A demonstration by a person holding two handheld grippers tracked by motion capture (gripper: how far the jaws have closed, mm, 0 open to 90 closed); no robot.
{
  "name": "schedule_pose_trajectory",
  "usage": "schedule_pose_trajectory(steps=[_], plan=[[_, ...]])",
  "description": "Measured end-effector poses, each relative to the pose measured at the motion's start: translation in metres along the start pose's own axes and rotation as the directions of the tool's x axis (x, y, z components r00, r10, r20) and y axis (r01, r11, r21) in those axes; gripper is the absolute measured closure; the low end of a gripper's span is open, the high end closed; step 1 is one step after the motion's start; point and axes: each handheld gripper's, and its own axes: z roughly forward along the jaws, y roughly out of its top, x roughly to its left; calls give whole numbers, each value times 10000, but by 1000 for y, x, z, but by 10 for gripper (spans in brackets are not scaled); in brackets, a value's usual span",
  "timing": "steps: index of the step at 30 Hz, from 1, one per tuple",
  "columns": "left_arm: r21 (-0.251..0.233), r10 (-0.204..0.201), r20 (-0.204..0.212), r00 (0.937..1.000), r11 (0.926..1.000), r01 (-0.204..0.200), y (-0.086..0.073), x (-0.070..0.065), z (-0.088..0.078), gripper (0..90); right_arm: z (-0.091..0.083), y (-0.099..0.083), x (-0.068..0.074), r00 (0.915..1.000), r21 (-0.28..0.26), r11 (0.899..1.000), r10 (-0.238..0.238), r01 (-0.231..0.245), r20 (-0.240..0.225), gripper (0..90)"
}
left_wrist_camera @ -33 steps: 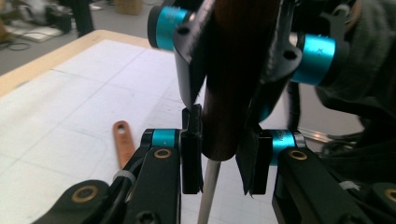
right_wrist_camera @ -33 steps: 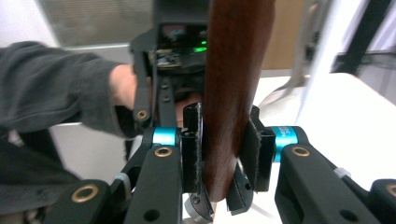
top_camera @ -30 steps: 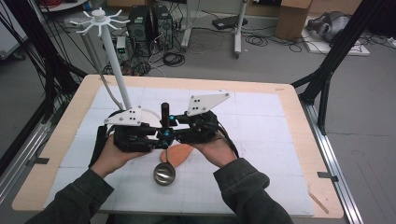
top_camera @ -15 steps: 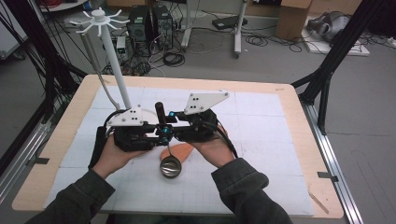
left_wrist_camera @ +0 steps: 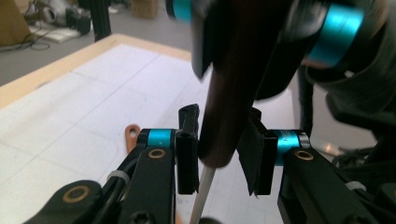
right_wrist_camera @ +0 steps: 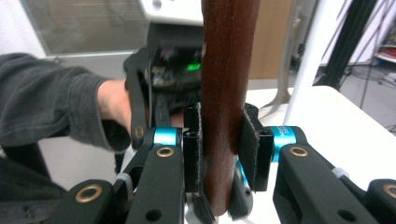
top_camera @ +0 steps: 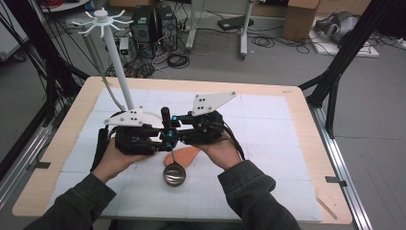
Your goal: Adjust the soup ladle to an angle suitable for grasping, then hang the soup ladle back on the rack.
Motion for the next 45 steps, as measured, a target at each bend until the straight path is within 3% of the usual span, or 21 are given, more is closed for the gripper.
schedule_pose_trajectory(steps=[3, 7, 9, 13, 20, 23, 32, 38, 45], plan=[[42, 24, 44, 10000, 10000, -25, 0, -1, 0, 696, 0, 0, 0, 9999, -99, 9999, -118, 117, -116, 733], [178, 554, -265, 9981, 9983, -550, 2, -5, 0, 727, 1, -1, -1, 9999, -107, 9999, 57, -58, -131, 727], [153, 492, -298, 9983, 9987, -488, 3, -6, 0, 734, 1, -1, -1, 9998, -203, 9996, 174, -176, -125, 709], [255, 412, -416, 9983, 9989, -401, 3, -5, -1, 735, -3, -3, -2, 9993, -282, 9991, 328, -332, -152, 615], [106, 447, -855, 9953, 9990, -439, 7, -5, -10, 735, -17, -13, -6, 9967, -332, 9968, 741, -730, 336, 458], [69, 493, -967, 9941, 9988, -488, 9, -3, -14, 735, -25, -21, -9, 9930, -285, 9942, 1053, -1039, 527, 402], [-84, 518, -1199, 9914, 9986, -532, 12, 0, -26, 735, -43, -42, -16, 9780, 330, 9915, 1183, -1258, 1718, 245], [-99, 587, -1380, 9887, 9981, -607, 16, 1, -35, 735, -53, -61, -19, 9675, 800, 9859, 1267, -1472, 2190, 206], [-83, 719, -1531, 9856, 9972, -740, 22, 2, -42, 735, -66, -76, -23, 9510, 712, 9809, 1563, -1812, 2668, 178]])
